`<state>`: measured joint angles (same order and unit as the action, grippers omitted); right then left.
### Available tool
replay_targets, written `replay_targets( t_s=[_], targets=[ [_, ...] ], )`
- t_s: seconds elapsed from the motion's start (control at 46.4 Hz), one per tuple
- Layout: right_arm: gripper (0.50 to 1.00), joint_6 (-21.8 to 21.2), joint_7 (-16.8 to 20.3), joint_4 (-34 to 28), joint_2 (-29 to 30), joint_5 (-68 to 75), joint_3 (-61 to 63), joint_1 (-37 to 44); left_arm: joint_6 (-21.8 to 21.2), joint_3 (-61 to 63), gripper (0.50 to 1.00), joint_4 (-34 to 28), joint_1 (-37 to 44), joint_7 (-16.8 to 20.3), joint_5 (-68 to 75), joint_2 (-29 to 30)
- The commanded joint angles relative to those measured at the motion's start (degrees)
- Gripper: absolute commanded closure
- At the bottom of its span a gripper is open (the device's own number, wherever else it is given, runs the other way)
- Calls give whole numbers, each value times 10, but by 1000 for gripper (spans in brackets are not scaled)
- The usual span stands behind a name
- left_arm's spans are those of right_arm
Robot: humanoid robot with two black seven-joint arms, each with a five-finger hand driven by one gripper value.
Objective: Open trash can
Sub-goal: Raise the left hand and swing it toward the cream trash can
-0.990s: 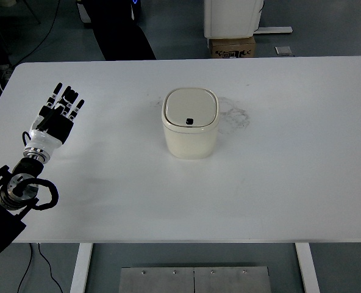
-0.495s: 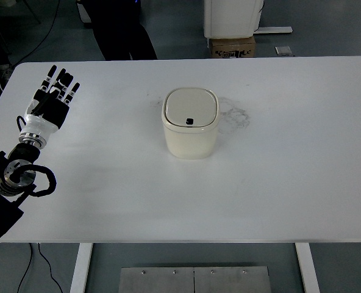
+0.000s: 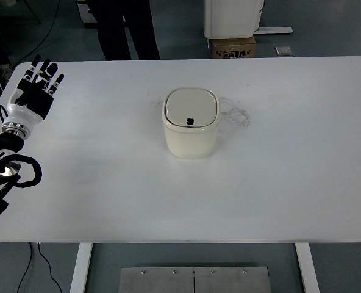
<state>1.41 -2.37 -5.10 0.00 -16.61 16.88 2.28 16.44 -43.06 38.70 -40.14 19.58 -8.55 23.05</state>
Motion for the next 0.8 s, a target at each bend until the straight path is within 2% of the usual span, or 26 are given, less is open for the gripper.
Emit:
replay_targets(
  t_s=[0.0,0.172,0.323,0.495,0.517,0.56,0.775],
  targets=[
    [509,0,0,0,0,0,0,0,-2,10,500,1,-15,0,21,2],
    [509,0,0,0,0,0,0,0,-4,18,500,1,-38,0,26,24],
    [509,0,0,0,0,0,0,0,-4,75,500,1,-85,-1,26,31],
    [509,0,0,0,0,0,0,0,-5,149,500,11,-133,-32,26,56],
    [509,0,0,0,0,0,0,0,-5,184,500,23,-155,-46,26,70],
    [509,0,0,0,0,0,0,0,-5,206,500,34,-169,-52,27,81],
    [509,0,0,0,0,0,0,0,-4,295,500,133,-246,-58,27,135]
  ],
)
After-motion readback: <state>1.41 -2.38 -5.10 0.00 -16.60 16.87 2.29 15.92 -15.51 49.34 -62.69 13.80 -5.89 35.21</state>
